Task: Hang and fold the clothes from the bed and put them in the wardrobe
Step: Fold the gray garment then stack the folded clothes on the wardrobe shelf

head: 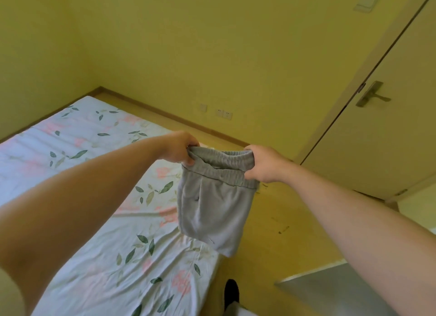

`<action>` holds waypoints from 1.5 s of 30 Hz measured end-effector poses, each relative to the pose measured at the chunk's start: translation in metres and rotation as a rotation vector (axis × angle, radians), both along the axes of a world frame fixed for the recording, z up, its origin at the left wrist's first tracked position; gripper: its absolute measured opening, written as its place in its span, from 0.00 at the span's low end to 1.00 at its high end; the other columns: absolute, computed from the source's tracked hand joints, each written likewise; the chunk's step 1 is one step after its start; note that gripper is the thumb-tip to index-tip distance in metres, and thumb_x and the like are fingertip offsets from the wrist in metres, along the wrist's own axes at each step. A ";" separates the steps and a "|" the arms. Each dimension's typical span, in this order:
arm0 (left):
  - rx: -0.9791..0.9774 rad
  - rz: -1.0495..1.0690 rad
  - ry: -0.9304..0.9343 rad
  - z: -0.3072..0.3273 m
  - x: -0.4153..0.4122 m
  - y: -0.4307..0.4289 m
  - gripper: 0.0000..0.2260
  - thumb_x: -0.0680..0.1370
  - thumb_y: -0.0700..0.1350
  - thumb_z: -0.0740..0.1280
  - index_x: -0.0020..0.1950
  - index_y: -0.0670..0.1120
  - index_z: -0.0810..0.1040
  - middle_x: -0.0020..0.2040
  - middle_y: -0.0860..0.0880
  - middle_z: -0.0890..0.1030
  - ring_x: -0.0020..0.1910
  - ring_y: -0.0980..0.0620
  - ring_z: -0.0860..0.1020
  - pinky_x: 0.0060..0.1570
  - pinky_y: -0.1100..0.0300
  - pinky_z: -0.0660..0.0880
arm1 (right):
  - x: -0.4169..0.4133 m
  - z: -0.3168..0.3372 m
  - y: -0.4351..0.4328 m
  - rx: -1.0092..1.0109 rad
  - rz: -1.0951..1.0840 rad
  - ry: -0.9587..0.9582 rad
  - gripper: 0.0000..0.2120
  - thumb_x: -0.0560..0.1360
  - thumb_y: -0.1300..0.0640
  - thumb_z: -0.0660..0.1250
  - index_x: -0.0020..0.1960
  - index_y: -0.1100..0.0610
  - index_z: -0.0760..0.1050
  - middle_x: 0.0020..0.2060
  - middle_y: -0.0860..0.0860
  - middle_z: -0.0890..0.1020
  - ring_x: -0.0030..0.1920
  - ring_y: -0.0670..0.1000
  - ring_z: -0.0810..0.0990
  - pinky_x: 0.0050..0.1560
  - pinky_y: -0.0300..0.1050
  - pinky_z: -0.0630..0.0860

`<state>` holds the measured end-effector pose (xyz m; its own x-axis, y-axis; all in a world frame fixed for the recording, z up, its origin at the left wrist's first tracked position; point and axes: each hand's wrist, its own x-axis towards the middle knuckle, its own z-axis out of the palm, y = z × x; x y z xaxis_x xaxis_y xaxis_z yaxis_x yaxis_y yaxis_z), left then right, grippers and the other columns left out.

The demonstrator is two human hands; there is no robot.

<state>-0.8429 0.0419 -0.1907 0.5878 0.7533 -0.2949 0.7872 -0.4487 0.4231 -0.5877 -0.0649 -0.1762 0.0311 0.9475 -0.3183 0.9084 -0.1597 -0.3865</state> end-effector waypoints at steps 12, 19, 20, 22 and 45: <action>0.155 0.164 0.088 -0.043 0.071 0.074 0.07 0.76 0.35 0.63 0.49 0.47 0.74 0.45 0.46 0.78 0.44 0.45 0.77 0.42 0.49 0.77 | 0.047 -0.057 0.095 0.073 -0.074 0.068 0.06 0.76 0.57 0.69 0.52 0.55 0.78 0.42 0.53 0.85 0.32 0.52 0.85 0.36 0.49 0.83; 0.260 0.303 -0.038 -0.067 0.069 0.079 0.10 0.75 0.33 0.63 0.48 0.48 0.73 0.45 0.48 0.77 0.41 0.50 0.74 0.36 0.56 0.73 | 0.041 -0.071 0.094 0.322 0.140 -0.123 0.14 0.76 0.54 0.69 0.41 0.49 0.64 0.40 0.46 0.69 0.41 0.52 0.72 0.30 0.44 0.60; 0.276 0.299 -0.045 -0.073 0.064 0.075 0.10 0.75 0.33 0.63 0.48 0.48 0.73 0.45 0.49 0.77 0.42 0.50 0.74 0.35 0.58 0.70 | 0.037 -0.076 0.091 0.328 0.174 -0.139 0.12 0.77 0.54 0.69 0.43 0.50 0.64 0.42 0.47 0.69 0.42 0.52 0.71 0.31 0.45 0.61; 0.290 0.271 -0.052 -0.096 0.049 0.058 0.12 0.75 0.33 0.63 0.52 0.49 0.73 0.47 0.50 0.77 0.46 0.46 0.76 0.38 0.57 0.70 | 0.025 -0.097 0.079 0.302 0.221 -0.156 0.11 0.78 0.55 0.69 0.47 0.51 0.65 0.46 0.49 0.71 0.45 0.53 0.72 0.35 0.46 0.65; 0.055 -0.242 0.496 -0.422 -0.134 -0.280 0.20 0.78 0.46 0.70 0.70 0.54 0.76 0.55 0.47 0.79 0.53 0.44 0.77 0.49 0.52 0.75 | -0.168 -0.433 -0.195 -0.365 0.710 -0.164 0.10 0.81 0.62 0.61 0.62 0.57 0.70 0.59 0.58 0.75 0.58 0.61 0.78 0.50 0.55 0.77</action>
<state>-0.9771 -0.2379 -0.6126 0.5466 0.6363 -0.5444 0.7580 -0.6523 -0.0014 -0.7560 -0.2603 -0.6092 -0.4651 0.5960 -0.6546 0.8808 0.3857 -0.2747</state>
